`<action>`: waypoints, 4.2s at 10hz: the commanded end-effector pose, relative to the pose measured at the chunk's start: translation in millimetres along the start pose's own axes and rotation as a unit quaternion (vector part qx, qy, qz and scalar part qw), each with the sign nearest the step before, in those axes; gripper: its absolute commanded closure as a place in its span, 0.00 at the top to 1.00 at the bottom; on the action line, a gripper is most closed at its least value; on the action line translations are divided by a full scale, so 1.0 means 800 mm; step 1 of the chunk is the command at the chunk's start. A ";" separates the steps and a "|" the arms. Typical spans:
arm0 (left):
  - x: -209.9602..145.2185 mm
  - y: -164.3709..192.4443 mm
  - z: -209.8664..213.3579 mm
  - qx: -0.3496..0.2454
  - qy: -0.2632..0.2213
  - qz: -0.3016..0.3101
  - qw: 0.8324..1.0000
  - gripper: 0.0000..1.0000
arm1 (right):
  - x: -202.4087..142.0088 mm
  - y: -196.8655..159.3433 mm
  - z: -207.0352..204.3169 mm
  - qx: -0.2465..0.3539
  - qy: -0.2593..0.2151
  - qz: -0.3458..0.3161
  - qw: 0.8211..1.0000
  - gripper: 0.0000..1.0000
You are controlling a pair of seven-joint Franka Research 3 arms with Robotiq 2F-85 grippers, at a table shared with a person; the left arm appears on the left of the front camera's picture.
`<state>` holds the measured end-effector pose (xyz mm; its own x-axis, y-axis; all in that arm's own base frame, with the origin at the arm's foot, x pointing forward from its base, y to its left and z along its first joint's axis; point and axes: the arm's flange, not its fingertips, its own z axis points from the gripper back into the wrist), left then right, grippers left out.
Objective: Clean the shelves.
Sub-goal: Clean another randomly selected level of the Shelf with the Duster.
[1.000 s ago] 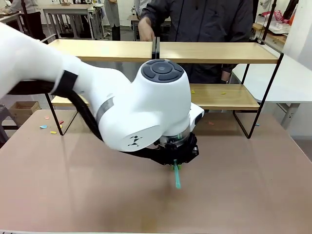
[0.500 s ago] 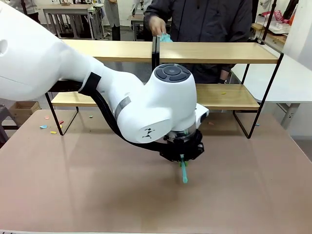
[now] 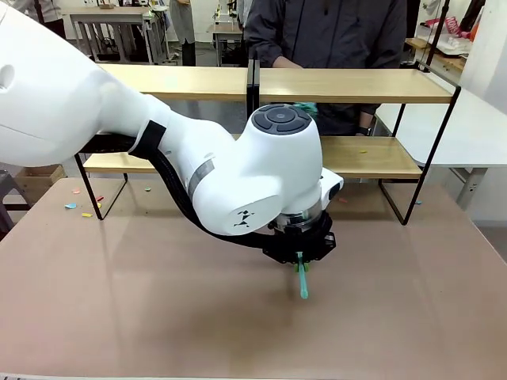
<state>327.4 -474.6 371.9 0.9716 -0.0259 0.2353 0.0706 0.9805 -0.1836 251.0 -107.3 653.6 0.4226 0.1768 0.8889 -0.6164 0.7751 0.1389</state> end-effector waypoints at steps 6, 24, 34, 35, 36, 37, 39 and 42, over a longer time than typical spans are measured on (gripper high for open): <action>0.013 -0.045 -0.008 -0.036 0.026 -0.050 0.998 0.12 | 0.002 0.000 0.000 0.004 -0.003 0.001 1.000 1.00; 0.091 -0.142 0.007 -0.288 0.137 -0.123 0.940 0.12 | 0.002 0.000 0.000 0.004 -0.003 0.001 1.000 1.00; -0.014 0.063 0.110 -0.202 0.149 -0.166 0.954 0.12 | 0.002 0.000 0.000 0.004 -0.003 0.001 1.000 1.00; -0.036 0.116 0.136 -0.203 0.126 -0.163 0.957 0.12 | 0.002 0.000 0.000 0.004 -0.003 0.001 1.000 1.00; -0.049 0.170 0.161 -0.228 0.092 -0.141 0.959 0.12 | 0.002 0.000 0.000 0.004 -0.003 0.001 1.000 1.00; -0.059 0.216 0.183 -0.281 0.069 -0.130 0.948 0.12 | 0.002 0.000 0.000 0.004 -0.003 0.001 1.000 1.00; -0.063 0.281 0.204 -0.365 0.012 -0.125 0.923 0.12 | 0.002 0.000 0.000 0.004 -0.003 0.001 1.000 1.00; -0.052 0.309 0.208 -0.453 -0.012 -0.150 0.879 0.12 | 0.002 0.000 0.000 0.004 -0.003 0.001 1.000 1.00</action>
<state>277.3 -201.5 504.2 0.8907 -0.2074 0.4046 0.4539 0.4550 -0.7661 251.1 -107.3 653.4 0.4230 0.1768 0.8887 -0.6164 0.7751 0.1392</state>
